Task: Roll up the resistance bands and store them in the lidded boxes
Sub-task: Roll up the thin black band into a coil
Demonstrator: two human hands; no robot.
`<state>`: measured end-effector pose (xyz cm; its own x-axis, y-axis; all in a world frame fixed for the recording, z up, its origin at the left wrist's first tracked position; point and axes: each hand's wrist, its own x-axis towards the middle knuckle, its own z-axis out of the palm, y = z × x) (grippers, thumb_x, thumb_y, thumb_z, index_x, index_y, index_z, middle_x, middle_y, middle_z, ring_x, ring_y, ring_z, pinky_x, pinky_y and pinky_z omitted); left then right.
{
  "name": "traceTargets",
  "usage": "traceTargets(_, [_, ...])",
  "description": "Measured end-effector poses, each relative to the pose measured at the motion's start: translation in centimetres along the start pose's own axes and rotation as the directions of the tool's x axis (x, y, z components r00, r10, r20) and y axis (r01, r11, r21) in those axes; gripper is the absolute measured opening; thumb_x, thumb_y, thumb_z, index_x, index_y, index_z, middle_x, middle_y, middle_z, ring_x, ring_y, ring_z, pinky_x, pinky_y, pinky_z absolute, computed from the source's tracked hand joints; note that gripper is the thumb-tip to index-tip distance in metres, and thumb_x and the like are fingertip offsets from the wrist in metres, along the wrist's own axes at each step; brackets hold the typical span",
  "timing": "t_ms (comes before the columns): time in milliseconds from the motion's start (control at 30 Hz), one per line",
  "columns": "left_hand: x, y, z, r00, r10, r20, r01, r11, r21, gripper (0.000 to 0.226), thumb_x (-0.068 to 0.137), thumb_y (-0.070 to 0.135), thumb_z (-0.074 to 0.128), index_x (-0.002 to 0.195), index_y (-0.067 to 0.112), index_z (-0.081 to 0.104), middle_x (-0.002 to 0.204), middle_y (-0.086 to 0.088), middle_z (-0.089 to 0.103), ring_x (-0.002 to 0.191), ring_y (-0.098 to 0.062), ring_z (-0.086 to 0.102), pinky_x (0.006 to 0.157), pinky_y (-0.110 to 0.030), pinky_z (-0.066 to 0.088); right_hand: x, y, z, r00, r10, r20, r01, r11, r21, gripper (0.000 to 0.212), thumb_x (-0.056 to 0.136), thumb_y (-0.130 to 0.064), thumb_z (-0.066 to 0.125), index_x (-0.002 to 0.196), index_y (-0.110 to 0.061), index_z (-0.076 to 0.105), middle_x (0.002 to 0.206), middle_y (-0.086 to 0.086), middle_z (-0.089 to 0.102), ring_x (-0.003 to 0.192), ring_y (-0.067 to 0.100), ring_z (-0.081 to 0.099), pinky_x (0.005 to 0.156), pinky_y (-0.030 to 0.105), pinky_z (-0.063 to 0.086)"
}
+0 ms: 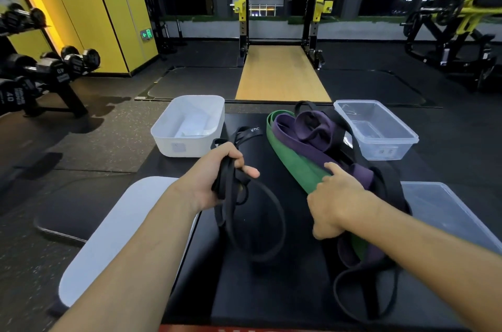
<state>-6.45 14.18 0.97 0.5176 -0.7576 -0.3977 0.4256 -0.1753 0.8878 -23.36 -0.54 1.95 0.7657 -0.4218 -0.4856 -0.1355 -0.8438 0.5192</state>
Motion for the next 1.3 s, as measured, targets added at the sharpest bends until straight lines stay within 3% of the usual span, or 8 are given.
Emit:
traceTargets(133, [0.2,-0.7,0.1,0.998,-0.03,0.051,0.028,0.999,0.046,0.031,0.093,0.024,0.051,0.063,0.017,0.05,0.091,-0.017,0.077,0.058,-0.022,0.042,0.047,-0.024,0.039,1.7,1.0,-1.1,0.973,0.005,-0.231,0.069,0.948,0.312,0.022,0.096,-0.027,0.044,0.1,-0.02,0.064,0.118,0.007,0.071,0.119,0.029,0.061,0.121,0.045,0.026])
traceTargets(333, [1.2,-2.3,1.0,0.984,-0.048,0.17,0.036,0.997,0.07,0.038,0.096,0.038,0.067,0.114,0.007,0.078,0.121,-0.021,0.074,0.093,-0.023,0.072,0.08,-0.028,0.058,4.1,0.5,-3.2,0.943,0.154,-0.293,0.249,0.253,0.935,0.035,0.104,-0.022,0.041,0.106,0.0,0.068,0.104,0.02,0.073,0.101,0.04,0.067,0.094,0.049,0.055])
traceTargets(500, [1.8,-2.9,0.5,0.998,-0.034,0.044,0.029,0.992,0.123,0.034,0.089,0.05,0.076,0.101,0.017,0.077,0.09,-0.004,0.067,0.078,-0.019,0.06,0.073,-0.027,0.052,3.8,0.0,-2.3,0.997,0.061,-0.05,-0.007,0.702,0.712,0.075,0.102,-0.068,0.017,0.114,-0.015,0.068,0.132,0.016,0.063,0.121,0.034,0.059,0.104,0.044,0.043])
traceTargets(633, [2.3,-3.4,-0.4,0.998,-0.042,-0.048,0.057,0.932,0.357,0.04,0.088,0.053,0.077,0.11,0.02,0.075,0.092,0.004,0.076,0.069,-0.015,0.067,0.066,-0.029,0.058,2.8,1.4,-0.5,0.995,0.097,0.031,-0.102,0.963,0.249,0.038,0.098,-0.047,0.054,0.125,-0.022,0.064,0.135,0.003,0.063,0.122,0.029,0.061,0.092,0.04,0.037])
traceTargets(900, [1.5,-5.0,-0.6,0.949,0.121,-0.292,0.05,0.854,0.518,0.099,0.052,0.096,0.069,0.119,0.024,0.07,0.114,0.007,0.074,0.092,-0.012,0.076,0.087,-0.039,0.061,3.7,0.4,-1.2,0.985,0.146,0.092,-0.164,0.959,0.232,0.05,0.082,-0.048,0.082,0.124,-0.026,0.065,0.126,-0.005,0.065,0.116,0.024,0.064,0.078,0.034,0.042])
traceTargets(1100, [-0.7,-6.3,0.4,0.977,0.135,-0.167,-0.063,0.925,0.375,0.024,0.095,0.038,0.072,0.113,0.023,0.068,0.097,-0.001,0.078,0.069,-0.023,0.076,0.073,-0.037,0.064,5.6,-0.4,-3.1,0.994,0.105,0.013,-0.078,0.644,0.761,0.032,0.091,-0.041,0.051,0.089,-0.01,0.06,0.082,0.009,0.067,0.065,0.029,0.07,0.064,0.031,0.058])
traceTargets(1200, [-1.0,-6.8,0.2,0.972,0.13,-0.196,-0.024,0.885,0.466,0.03,0.098,0.05,0.063,0.111,0.023,0.065,0.09,-0.002,0.079,0.068,-0.024,0.077,0.075,-0.042,0.067,7.2,-0.8,-3.7,0.997,0.076,0.02,-0.051,0.425,0.904,0.043,0.093,-0.036,0.059,0.127,-0.012,0.051,0.099,0.011,0.063,0.064,0.031,0.073,0.058,0.035,0.059])
traceTargets(1300, [-1.3,-6.7,0.1,0.969,0.116,-0.218,0.018,0.847,0.531,0.049,0.103,0.056,0.049,0.104,0.011,0.07,0.084,-0.004,0.079,0.069,-0.025,0.078,0.082,-0.042,0.066,8.7,-0.8,-3.4,0.999,-0.03,-0.027,0.038,0.477,0.878,0.088,0.084,-0.02,0.075,0.157,-0.032,0.027,0.097,0.008,0.064,0.054,0.022,0.065,0.049,0.03,0.051])
